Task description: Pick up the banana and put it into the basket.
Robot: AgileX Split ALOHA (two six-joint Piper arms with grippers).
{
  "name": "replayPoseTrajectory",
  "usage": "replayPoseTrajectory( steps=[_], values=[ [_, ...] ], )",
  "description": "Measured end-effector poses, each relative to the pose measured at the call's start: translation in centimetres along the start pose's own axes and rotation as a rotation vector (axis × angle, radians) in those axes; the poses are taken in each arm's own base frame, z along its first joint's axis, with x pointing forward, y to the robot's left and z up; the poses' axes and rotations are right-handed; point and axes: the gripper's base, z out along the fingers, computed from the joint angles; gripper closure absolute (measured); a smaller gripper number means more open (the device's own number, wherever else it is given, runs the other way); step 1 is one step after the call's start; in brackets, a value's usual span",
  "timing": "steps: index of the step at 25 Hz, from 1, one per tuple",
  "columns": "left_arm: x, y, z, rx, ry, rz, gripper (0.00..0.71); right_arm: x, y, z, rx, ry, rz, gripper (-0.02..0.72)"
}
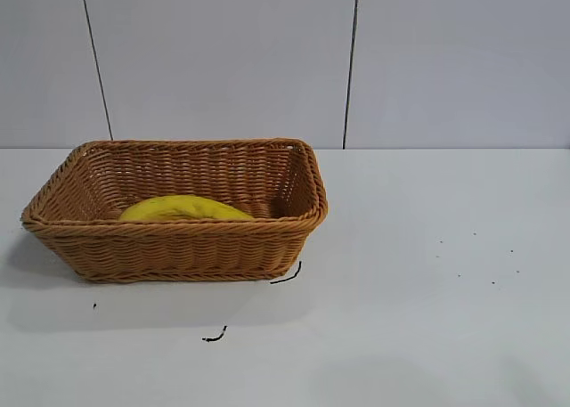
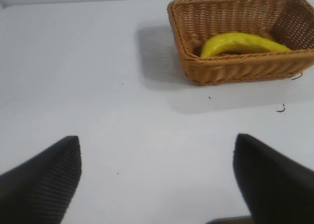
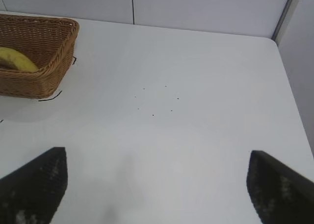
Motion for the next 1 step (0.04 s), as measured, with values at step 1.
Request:
replayPoseTrajectory(
  steps=[1],
  values=[
    [0.0,0.0,0.0,0.0,0.0,0.0,0.075,0.0,0.0,0.0,0.0,0.0,0.0,0.025]
  ],
)
